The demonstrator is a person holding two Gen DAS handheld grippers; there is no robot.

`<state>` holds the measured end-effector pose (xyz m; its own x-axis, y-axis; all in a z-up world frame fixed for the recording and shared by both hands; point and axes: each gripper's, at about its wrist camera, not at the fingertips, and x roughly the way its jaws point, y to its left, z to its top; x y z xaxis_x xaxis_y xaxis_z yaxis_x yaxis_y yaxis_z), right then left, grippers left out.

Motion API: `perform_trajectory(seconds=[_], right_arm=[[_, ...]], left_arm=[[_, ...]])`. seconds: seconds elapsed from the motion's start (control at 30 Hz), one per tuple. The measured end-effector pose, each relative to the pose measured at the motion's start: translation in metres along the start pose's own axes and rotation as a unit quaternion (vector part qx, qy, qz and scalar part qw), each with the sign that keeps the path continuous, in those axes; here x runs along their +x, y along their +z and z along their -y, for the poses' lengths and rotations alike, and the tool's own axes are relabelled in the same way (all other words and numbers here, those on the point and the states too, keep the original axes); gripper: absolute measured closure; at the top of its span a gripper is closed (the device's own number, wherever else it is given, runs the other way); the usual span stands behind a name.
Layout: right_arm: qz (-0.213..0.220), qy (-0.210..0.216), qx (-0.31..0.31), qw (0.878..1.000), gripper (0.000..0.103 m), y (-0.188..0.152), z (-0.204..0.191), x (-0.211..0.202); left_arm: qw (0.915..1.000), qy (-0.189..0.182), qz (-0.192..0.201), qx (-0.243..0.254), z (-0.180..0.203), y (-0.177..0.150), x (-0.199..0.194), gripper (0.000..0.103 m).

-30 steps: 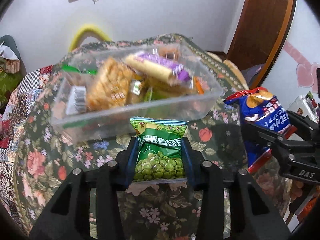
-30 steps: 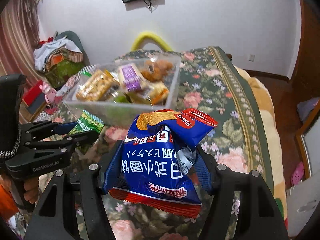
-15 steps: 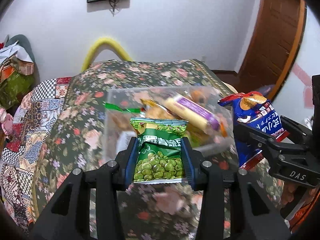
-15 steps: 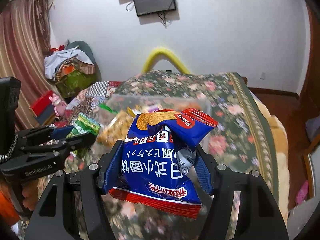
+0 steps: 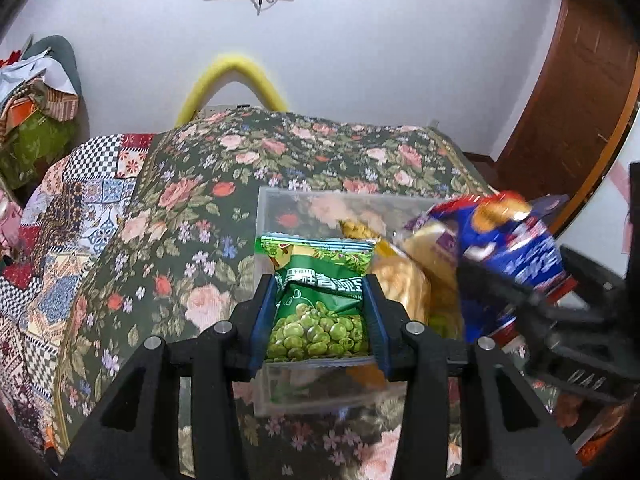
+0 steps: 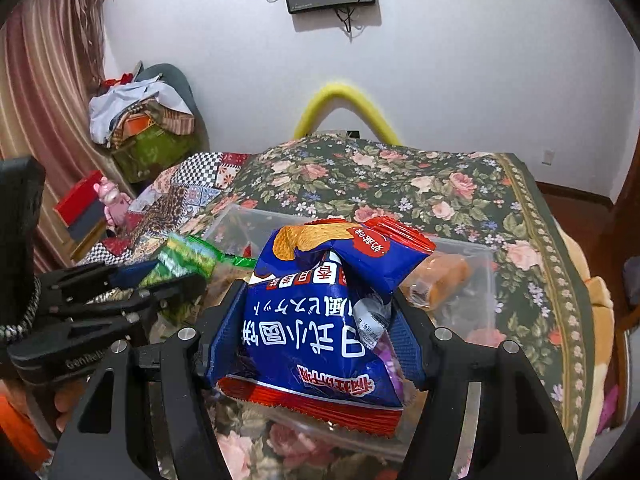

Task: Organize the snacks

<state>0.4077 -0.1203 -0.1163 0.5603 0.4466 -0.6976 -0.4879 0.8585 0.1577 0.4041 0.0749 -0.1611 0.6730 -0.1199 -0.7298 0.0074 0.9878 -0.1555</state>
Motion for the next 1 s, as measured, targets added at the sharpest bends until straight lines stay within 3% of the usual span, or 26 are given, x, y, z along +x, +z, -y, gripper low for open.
perform_trajectory(seconds=[0.17,0.27,0.57,0.63,0.83,1.0], right_arm=[[-0.003,-0.014,-0.006,1.000,0.036,-0.004,-0.001,0.006],[-0.001,-0.012,0.008,1.000,0.024,-0.006,0.003,0.002],[0.022,-0.032,0.024,0.999,0.024,-0.003,0.013,-0.031],[0.032,-0.037,0.024,0.999,0.024,-0.001,0.013,-0.044],[0.087,-0.046,0.017,0.995,0.023,0.002,0.004,-0.111],[0.137,-0.047,0.006,0.989,0.019,-0.003,-0.016,-0.176]], left_arm=[[0.9999,0.009,-0.003,0.004,0.001,0.003,0.004,0.053],[0.9999,0.013,-0.006,0.004,0.002,0.001,0.007,0.043],[0.9997,0.014,0.009,0.020,0.008,-0.010,-0.022,0.042],[0.9992,0.018,0.023,0.027,0.010,-0.011,-0.038,0.042],[0.9898,0.050,0.116,0.066,0.034,-0.017,-0.118,0.042],[0.9802,0.027,0.182,0.073,0.053,-0.027,-0.196,0.042]])
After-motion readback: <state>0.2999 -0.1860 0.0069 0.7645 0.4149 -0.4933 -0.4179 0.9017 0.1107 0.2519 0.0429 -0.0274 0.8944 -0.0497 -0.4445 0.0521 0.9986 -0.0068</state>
